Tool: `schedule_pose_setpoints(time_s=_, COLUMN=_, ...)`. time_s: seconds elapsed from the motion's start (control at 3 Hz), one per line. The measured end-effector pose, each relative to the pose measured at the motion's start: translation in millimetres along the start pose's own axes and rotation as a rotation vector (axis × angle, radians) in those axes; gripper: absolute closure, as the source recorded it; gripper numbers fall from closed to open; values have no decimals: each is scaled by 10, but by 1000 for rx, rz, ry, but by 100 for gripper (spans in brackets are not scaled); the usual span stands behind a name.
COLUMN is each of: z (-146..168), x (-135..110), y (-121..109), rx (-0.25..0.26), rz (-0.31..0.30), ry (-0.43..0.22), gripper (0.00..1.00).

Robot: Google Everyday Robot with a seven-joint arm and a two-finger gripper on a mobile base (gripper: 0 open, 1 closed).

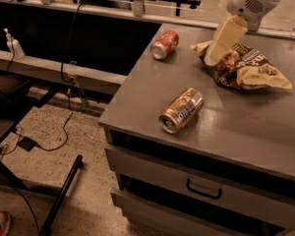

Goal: Pick coke can

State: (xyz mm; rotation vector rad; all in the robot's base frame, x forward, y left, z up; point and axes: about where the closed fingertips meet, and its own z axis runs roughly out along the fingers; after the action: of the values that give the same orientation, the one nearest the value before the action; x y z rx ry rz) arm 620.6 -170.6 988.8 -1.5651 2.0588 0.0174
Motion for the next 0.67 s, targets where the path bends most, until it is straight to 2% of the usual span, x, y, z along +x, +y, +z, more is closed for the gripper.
schedule_pose_setpoints(time_s=0.67, z=577, x=-359, y=-604, rx=22, rz=130, ry=-161, gripper=0)
